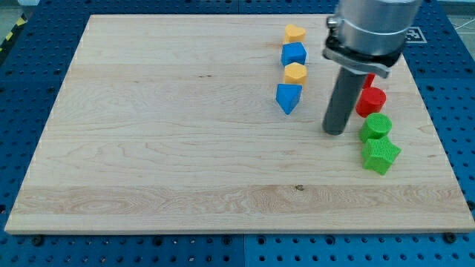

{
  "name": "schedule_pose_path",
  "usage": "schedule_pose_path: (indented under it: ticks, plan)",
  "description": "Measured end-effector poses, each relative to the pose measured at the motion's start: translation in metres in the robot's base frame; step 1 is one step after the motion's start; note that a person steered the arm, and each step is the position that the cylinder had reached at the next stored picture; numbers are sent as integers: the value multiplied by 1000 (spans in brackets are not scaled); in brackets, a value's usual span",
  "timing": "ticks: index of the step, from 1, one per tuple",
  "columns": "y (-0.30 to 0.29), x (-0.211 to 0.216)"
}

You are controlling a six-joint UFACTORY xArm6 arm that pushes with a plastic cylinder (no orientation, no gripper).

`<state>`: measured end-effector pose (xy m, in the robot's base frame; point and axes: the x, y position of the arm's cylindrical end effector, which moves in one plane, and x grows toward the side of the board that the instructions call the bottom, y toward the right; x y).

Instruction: Move the yellow hexagon towards the center left

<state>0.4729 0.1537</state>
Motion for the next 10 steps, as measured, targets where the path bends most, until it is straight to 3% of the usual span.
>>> schedule_pose_path:
  ticks: [2,7,9,10]
  plan:
    - [-10,-61]
    - [-35,-94]
    - [-127,-127]
    - [-186,-122]
